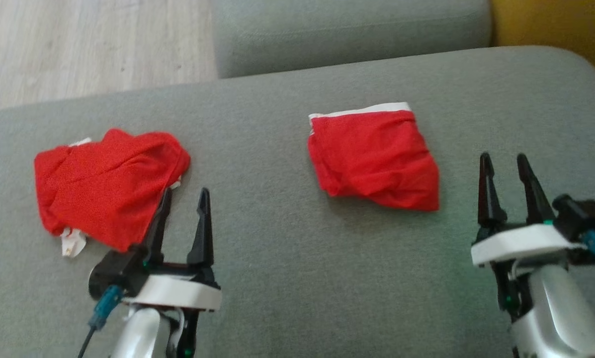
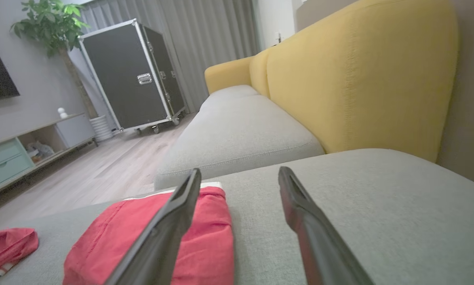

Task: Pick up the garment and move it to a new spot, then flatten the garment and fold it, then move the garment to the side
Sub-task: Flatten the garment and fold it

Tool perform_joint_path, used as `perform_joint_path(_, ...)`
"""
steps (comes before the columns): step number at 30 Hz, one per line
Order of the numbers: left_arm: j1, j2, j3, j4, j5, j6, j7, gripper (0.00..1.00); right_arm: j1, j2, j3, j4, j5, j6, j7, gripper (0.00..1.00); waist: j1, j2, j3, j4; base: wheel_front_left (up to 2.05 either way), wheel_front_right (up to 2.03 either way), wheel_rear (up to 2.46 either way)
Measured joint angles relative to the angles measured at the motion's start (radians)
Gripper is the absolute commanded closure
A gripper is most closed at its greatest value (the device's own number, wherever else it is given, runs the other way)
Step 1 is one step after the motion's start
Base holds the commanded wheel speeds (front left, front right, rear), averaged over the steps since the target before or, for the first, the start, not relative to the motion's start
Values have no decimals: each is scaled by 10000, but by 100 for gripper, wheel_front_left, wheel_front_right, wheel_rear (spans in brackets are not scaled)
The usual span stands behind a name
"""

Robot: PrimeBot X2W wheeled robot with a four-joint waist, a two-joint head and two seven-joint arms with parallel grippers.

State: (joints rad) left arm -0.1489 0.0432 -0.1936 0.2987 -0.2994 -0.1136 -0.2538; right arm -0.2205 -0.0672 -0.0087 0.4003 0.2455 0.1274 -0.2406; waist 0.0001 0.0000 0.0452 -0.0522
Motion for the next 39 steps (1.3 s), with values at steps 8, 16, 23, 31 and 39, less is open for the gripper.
perform_joint_path(8, -826, -2, -587, -125, -102, -8, 0, 0, -1946, -253, -73, 884, -759, 0, 539, 100, 1, 0, 925, 802, 0, 0, 0)
perform_joint_path(16, -1583, -6, -1231, -142, -291, -6, 0, 0, -4072, -453, -794, 4184, -1906, 0, 497, 100, 2, 0, 1909, 1935, 0, 0, 0)
perform_joint_path(23, -1662, -6, -1300, -100, -355, 10, 0, 0, -4701, -456, -1181, 6590, -2627, 0, 190, 100, 2, 0, 2246, 2544, 0, 0, 0)
perform_joint_path(31, -1616, -6, -1239, -111, -355, 121, 0, 0, -4959, -27, -290, 6115, -2589, 0, -75, 100, -2, 0, 1842, 2367, 0, 0, 0)
perform_joint_path(39, -1595, -6, -1267, -127, -355, 123, 0, 0, -4832, 33, 2278, 6383, -1014, 0, -104, 100, -2, 0, 1839, 2460, 0, 0, 0)
